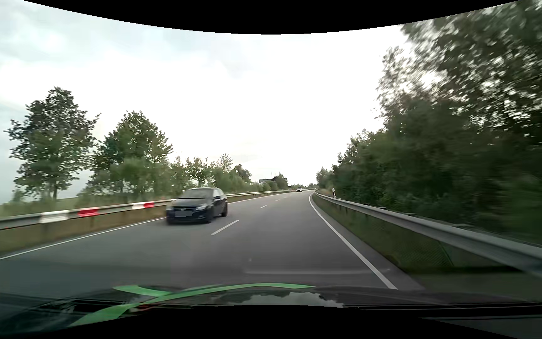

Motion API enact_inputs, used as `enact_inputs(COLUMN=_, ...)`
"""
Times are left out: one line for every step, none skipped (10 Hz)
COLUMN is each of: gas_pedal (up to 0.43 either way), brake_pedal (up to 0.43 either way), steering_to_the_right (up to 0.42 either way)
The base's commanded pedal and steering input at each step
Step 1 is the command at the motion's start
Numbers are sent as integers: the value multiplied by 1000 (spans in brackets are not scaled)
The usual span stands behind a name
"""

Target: Follow the waypoints while adhering to traffic rules and regulations

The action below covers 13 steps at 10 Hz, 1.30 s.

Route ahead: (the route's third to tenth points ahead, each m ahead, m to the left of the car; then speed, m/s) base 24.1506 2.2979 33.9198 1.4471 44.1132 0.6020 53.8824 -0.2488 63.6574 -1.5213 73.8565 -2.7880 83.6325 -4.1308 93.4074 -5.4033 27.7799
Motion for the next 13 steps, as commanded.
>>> enact_inputs(gas_pedal=461, brake_pedal=0, steering_to_the_right=12)
enact_inputs(gas_pedal=461, brake_pedal=0, steering_to_the_right=12)
enact_inputs(gas_pedal=469, brake_pedal=0, steering_to_the_right=12)
enact_inputs(gas_pedal=469, brake_pedal=0, steering_to_the_right=12)
enact_inputs(gas_pedal=469, brake_pedal=0, steering_to_the_right=12)
enact_inputs(gas_pedal=480, brake_pedal=0, steering_to_the_right=11)
enact_inputs(gas_pedal=488, brake_pedal=0, steering_to_the_right=11)
enact_inputs(gas_pedal=488, brake_pedal=0, steering_to_the_right=10)
enact_inputs(gas_pedal=500, brake_pedal=0, steering_to_the_right=9)
enact_inputs(gas_pedal=500, brake_pedal=0, steering_to_the_right=9)
enact_inputs(gas_pedal=500, brake_pedal=0, steering_to_the_right=9)
enact_inputs(gas_pedal=500, brake_pedal=0, steering_to_the_right=9)
enact_inputs(gas_pedal=500, brake_pedal=0, steering_to_the_right=9)
